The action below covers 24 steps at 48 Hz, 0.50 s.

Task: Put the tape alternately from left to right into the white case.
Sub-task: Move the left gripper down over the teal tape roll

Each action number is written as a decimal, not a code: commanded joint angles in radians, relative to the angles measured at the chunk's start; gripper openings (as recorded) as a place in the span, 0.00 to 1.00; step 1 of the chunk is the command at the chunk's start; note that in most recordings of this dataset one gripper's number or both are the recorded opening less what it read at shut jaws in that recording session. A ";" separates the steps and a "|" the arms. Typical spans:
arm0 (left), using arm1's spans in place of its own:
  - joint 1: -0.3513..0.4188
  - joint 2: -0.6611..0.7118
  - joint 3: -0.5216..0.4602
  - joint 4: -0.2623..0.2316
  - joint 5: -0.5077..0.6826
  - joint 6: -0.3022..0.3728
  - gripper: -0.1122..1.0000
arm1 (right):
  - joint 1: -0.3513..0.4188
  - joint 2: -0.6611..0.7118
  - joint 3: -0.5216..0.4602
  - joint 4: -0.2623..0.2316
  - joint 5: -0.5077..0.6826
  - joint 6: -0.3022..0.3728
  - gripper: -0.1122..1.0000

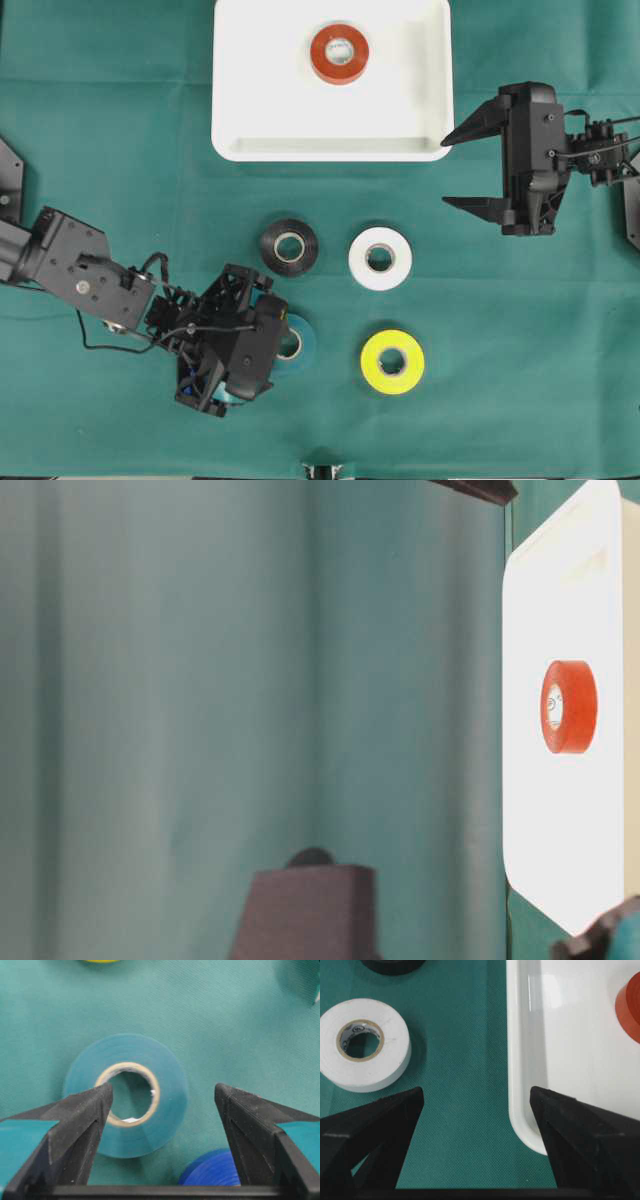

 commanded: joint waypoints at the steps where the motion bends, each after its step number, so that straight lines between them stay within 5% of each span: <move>1: -0.011 -0.006 -0.026 -0.002 -0.005 -0.002 0.86 | 0.003 -0.005 -0.008 0.000 -0.006 0.002 0.74; 24: -0.012 0.032 -0.031 -0.002 -0.006 0.000 0.86 | 0.003 -0.006 -0.006 0.002 -0.006 0.002 0.74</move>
